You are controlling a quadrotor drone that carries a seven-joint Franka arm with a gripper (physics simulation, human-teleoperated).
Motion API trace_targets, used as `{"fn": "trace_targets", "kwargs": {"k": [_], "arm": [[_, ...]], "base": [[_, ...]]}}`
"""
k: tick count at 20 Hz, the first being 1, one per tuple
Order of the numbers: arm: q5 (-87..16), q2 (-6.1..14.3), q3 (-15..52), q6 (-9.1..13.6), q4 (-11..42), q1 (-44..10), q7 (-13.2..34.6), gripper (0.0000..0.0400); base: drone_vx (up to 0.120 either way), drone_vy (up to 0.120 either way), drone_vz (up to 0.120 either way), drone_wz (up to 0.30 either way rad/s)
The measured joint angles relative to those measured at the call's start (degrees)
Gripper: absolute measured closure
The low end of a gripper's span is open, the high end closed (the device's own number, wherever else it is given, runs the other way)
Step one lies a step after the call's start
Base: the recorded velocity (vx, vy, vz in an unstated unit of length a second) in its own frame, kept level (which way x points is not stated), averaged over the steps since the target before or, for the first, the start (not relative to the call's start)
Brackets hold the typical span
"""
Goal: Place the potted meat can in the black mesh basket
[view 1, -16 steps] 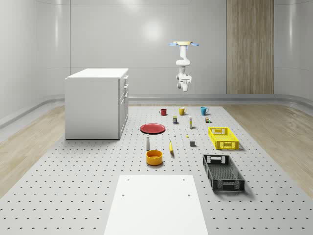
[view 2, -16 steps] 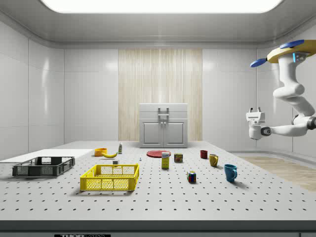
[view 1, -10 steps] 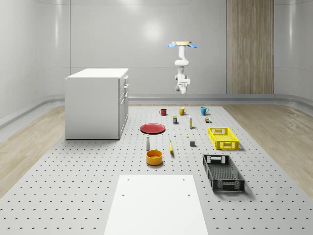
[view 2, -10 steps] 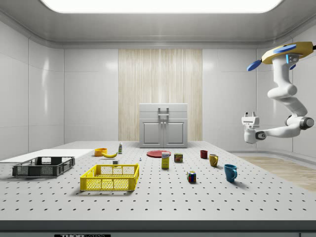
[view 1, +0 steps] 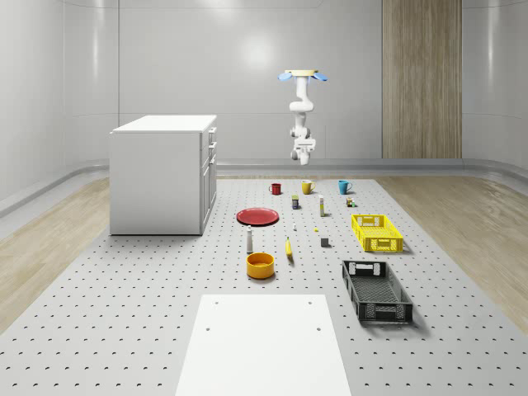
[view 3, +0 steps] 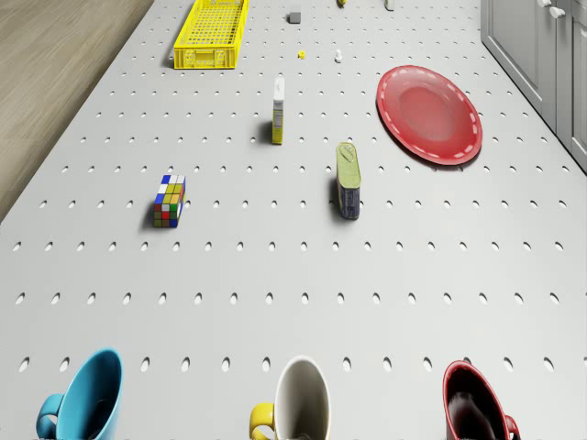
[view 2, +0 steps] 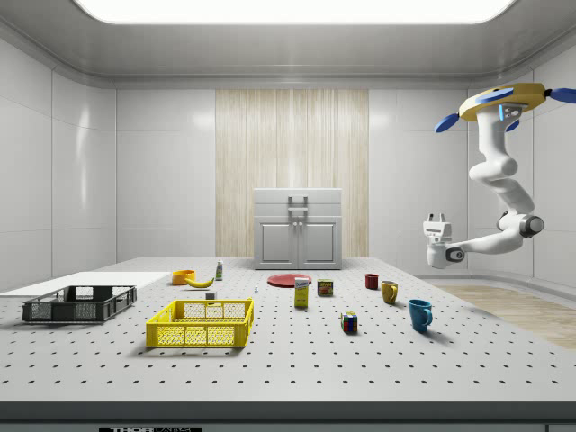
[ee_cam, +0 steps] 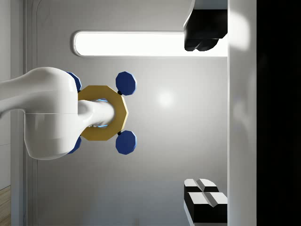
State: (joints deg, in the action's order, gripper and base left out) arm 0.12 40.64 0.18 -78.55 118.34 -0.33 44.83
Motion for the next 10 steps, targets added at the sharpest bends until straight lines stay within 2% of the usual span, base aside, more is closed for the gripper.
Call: {"fn": "trace_targets", "kwargs": {"k": [10], "arm": [[0.02, -0.37, 0.06, 0.49, -1.3, -0.09, -0.04, 0.0]], "base": [[0.12, -0.12, 0.0, 0.0]]}}
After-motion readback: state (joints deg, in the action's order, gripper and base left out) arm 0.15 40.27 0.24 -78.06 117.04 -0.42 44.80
